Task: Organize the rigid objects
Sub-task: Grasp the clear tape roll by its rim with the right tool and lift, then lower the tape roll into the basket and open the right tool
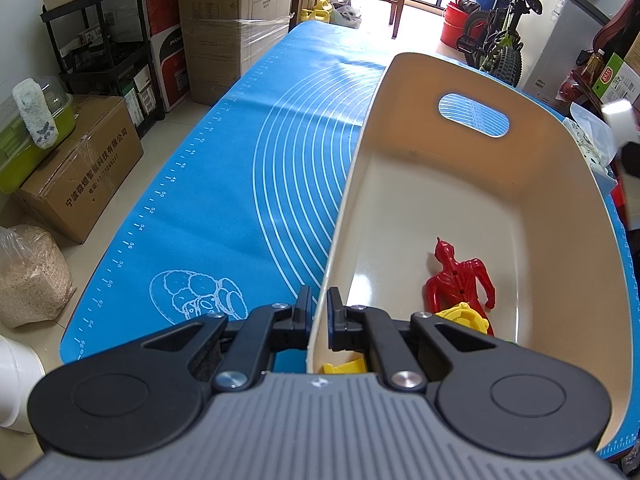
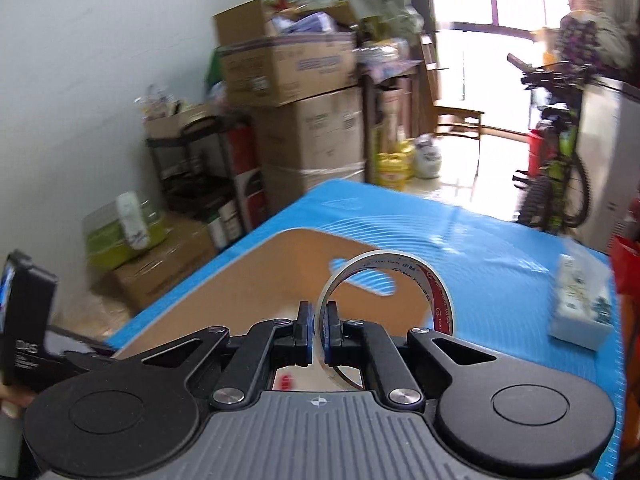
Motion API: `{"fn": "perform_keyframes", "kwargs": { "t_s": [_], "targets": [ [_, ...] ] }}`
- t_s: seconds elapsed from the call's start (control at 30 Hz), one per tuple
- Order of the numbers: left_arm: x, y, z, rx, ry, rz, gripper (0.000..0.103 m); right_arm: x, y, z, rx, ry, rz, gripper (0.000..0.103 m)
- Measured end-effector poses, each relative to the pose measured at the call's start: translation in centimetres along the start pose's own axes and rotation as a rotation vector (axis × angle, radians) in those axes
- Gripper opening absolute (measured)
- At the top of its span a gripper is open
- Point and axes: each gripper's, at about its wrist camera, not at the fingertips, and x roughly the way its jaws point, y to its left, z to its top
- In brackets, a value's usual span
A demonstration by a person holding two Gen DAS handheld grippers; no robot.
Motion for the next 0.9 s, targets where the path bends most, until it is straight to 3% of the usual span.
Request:
{"fn": "perform_keyframes", "kwargs": {
  "t_s": [0.23, 0.57, 0.73, 0.77, 0.87, 0.9],
  "targets": [
    [0.0, 0.0, 0.0, 0.000, 0.000, 0.000, 0.009, 3.7, 2.9, -1.3, -0.014, 0.128, 0.060, 0.017],
    [0.0, -0.1, 0.0, 0.001, 0.000, 0.000, 0.009, 7.7, 4.7, -4.5, -0.048, 0.386, 0.082, 0.018],
    [0.0, 0.1, 0.0, 0.000, -0.001, 0.000, 0.009, 7.9, 4.1, -5.2, -0.021, 0.416, 0.083, 0.020],
    [0.1, 0.1, 0.0, 0.000, 0.000, -0.001, 0.009, 7.8, 3.8, -5.2, -0.014, 0.414, 0.079, 0.025],
    [0.1, 0.1, 0.0, 0.000, 0.000, -0.001, 0.008, 7.3, 3.6, -4.9, -0.010, 0.385, 0.076, 0.055],
    [0.1, 0.1, 0.0, 0.000, -0.001, 0.000, 0.009, 6.9, 3.5, -4.7, -0.012, 0.373, 0.071, 0.059]
  ]
}}
